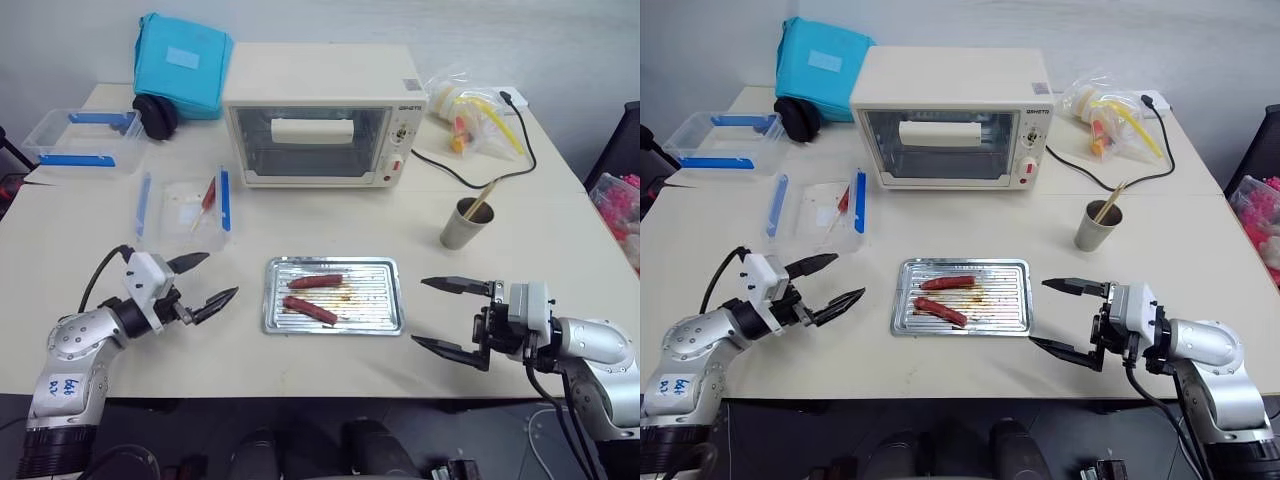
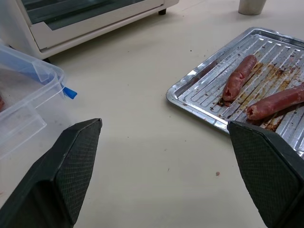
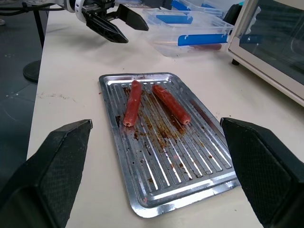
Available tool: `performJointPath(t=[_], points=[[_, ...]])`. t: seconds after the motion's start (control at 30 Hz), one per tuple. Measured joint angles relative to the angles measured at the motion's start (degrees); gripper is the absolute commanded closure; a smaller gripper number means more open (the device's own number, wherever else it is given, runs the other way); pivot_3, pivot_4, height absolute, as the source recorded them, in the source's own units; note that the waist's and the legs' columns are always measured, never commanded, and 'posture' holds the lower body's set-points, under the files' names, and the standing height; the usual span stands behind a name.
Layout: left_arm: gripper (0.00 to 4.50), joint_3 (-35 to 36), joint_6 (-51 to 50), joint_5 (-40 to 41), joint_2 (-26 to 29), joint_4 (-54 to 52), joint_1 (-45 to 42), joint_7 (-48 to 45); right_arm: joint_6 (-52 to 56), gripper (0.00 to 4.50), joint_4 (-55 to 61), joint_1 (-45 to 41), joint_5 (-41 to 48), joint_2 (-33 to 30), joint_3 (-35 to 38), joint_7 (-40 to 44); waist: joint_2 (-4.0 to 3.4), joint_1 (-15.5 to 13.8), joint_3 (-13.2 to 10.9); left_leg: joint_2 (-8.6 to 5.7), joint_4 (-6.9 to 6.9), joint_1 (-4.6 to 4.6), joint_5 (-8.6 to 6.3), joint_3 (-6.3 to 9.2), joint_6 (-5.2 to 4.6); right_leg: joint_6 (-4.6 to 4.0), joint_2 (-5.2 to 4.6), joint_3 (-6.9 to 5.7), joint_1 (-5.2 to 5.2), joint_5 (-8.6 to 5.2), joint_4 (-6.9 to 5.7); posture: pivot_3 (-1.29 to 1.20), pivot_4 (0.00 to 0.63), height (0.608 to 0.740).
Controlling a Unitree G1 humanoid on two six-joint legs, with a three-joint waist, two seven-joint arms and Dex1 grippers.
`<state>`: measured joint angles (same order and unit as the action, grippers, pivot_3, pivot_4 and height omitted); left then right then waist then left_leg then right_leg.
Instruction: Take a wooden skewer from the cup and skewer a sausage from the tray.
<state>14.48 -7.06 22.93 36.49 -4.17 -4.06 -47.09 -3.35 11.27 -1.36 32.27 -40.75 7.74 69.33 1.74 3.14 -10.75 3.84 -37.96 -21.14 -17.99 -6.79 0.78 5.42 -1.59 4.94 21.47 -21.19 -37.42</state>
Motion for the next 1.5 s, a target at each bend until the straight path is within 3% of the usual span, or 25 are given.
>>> performJointPath(t=[0.17, 0.37, 0.53, 0.7, 0.9, 1.13, 1.37, 1.5], points=[[0.02, 0.3, -2.3, 3.7, -0.5, -1.7, -0.2, -1.0, 0.9, 0.0, -0.1, 0.0, 0.4, 0.0, 0.4, -0.9, 0.0, 0.0, 0.0, 0.0, -0.01, -0.01, 0.0, 0.0, 0.0, 0.0, -0.01, 0.0, 0.0, 0.0, -0.02, 0.0, 0.15, 0.74], [0.02, 0.5, -5.0, 9.4, 1.9, -3.2, -5.4, -7.6, 2.0, 0.0, -0.8, 2.9, 1.8, -1.0, 10.3, -4.5, 0.0, -0.5, 0.0, -0.05, -0.05, -0.03, 0.01, 0.01, 0.02, 0.0, -0.01, -0.02, -0.01, 0.0, 0.0, 0.0, 0.15, 0.74], [0.02, -0.8, -12.5, 15.9, 1.7, -5.2, -12.9, -9.0, 1.2, 0.0, -11.3, 3.9, 1.6, -4.0, 21.9, -6.5, -0.01, -1.1, 0.0, -0.06, -0.1, 0.01, 0.0, -0.1, -0.02, 0.02, 0.03, 0.04, -0.04, 0.01, 0.01, 0.0, 0.15, 0.74], [0.02, -4.5, -16.3, 18.3, -1.1, -6.9, -13.5, -10.1, 3.8, 0.0, -20.6, 0.2, 1.6, -6.3, 24.1, -7.1, -0.02, 0.0, 0.0, 0.01, -0.1, 0.06, 0.07, -0.14, 0.07, 0.02, 0.13, 0.17, -0.01, 0.01, -0.03, 0.0, 0.15, 0.74], [0.02, -4.9, -15.4, 17.8, -2.8, -6.6, -14.4, -9.7, 10.2, 0.0, -28.2, -14.5, -0.4, -8.8, 19.5, -9.7, -0.19, 1.2, -0.1, 0.01, -0.11, 0.08, 0.15, -0.14, 0.11, 0.02, 0.13, 0.19, 0.03, 0.01, -0.11, 0.0, 0.15, 0.74], [0.02, -4.4, -12.8, 15.9, -4.8, -6.3, -15.4, -7.5, 24.9, 0.0, -44.0, -39.9, -10.9, -13.9, 3.8, -11.6, -0.26, 1.6, -0.1, 0.02, -0.09, 0.0, 0.16, -0.15, 0.11, 0.02, 0.11, 0.18, 0.13, 0.01, -0.06, 0.0, 0.15, 0.74], [0.02, -5.4, -12.7, 15.5, -6.4, -7.2, -13.7, -6.6, 27.4, 0.0, -67.8, -63.9, -21.1, -8.9, -6.4, -8.6, -0.36, 1.8, -0.2, 0.03, -0.09, -0.06, 0.16, -0.21, 0.11, 0.02, 0.1, 0.18, 0.19, 0.01, -0.05, 0.0, 0.15, 0.74], [0.0, -5.4, -12.8, 15.5, -6.5, -9.0, -12.4, -5.6, 24.1, 0.18, -76.3, -67.8, -24.2, -6.2, -7.0, -9.8, -0.36, 1.6, -0.2, -0.01, -0.11, -0.12, 0.16, -0.19, 0.11, 0.02, 0.05, 0.17, 0.2, 0.01, -0.05, 0.0, 0.15, 0.74]])
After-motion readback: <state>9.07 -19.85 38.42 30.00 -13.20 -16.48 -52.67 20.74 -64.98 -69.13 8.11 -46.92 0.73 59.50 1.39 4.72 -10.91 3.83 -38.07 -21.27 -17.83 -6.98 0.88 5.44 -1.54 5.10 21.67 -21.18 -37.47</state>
